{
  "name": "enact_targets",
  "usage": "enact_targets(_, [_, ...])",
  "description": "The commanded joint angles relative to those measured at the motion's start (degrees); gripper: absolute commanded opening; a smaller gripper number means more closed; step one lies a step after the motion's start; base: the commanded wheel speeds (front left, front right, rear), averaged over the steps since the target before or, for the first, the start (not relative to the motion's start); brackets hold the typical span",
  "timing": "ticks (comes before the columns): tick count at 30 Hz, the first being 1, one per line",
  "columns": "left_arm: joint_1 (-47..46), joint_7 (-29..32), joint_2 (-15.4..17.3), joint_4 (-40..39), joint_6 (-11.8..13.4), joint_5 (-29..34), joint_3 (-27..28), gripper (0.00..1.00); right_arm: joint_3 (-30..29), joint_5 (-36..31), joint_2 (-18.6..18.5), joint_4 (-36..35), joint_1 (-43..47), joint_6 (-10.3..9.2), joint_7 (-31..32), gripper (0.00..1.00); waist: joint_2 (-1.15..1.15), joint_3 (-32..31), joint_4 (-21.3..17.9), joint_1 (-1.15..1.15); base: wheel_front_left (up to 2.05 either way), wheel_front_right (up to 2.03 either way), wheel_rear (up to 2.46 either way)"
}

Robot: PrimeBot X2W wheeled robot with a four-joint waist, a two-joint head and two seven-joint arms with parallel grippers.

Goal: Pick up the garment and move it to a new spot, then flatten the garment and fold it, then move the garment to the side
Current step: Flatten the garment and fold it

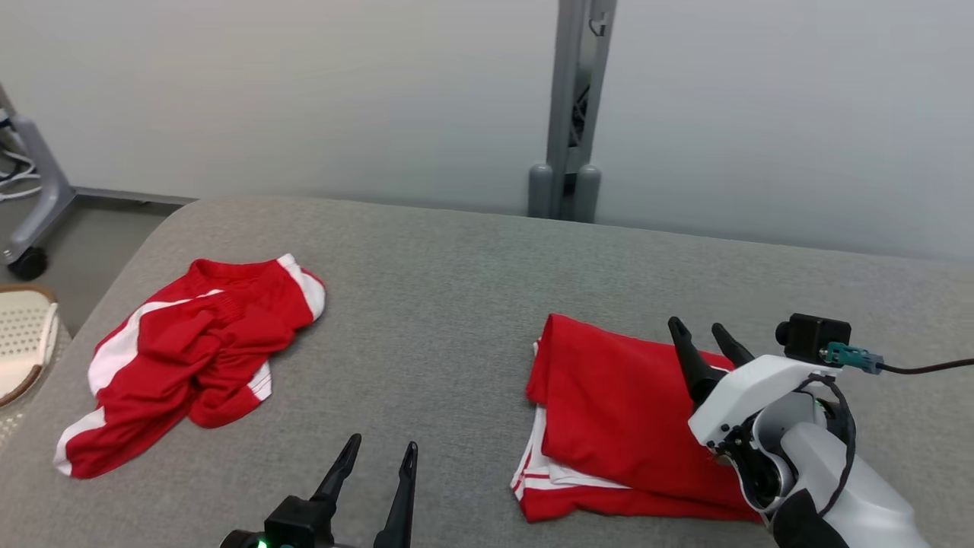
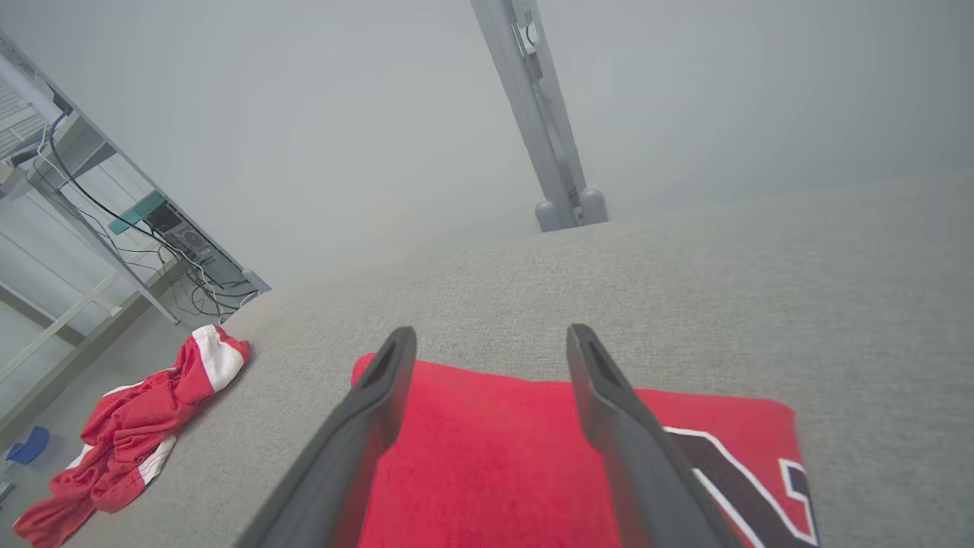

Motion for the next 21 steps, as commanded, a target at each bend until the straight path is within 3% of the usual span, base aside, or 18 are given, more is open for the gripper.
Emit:
enact_targets(1, [0.27, -0.25, 0.21, -0.26, 0.21, 0.01, 0.39, 1.0, -0.47, -0.79, -0.46, 0.05, 0.66, -0.02, -0.83, 1.0, 0.0, -0.63, -3.48, 0.0, 0.0, 0.0, 0.0])
enact_targets(10, [0.51, -0.18, -0.01, -1.41, 1.91, -1.18, 2.36, 1.0, -3.64, -9.32, -4.74, -4.44, 5.89, -0.02, -3.96, 1.0, 0.0, -1.19, -11.25, 0.0, 0.0, 0.0, 0.0])
enact_targets(16, [1.0, -0.18, -0.11, -1.62, 3.11, -2.42, 4.09, 1.0, -10.44, -19.26, -6.91, -18.33, 14.2, -0.02, -3.88, 1.0, 0.0, -1.75, -14.07, 0.0, 0.0, 0.0, 0.0])
enact_targets(21, [1.58, -0.18, -0.17, -1.28, 3.21, -3.1, 4.46, 1.0, -15.39, -26.7, -6.46, -29.89, 23.36, -0.02, -3.89, 1.0, 0.0, -2.63, -14.51, 0.0, 0.0, 0.0, 0.0])
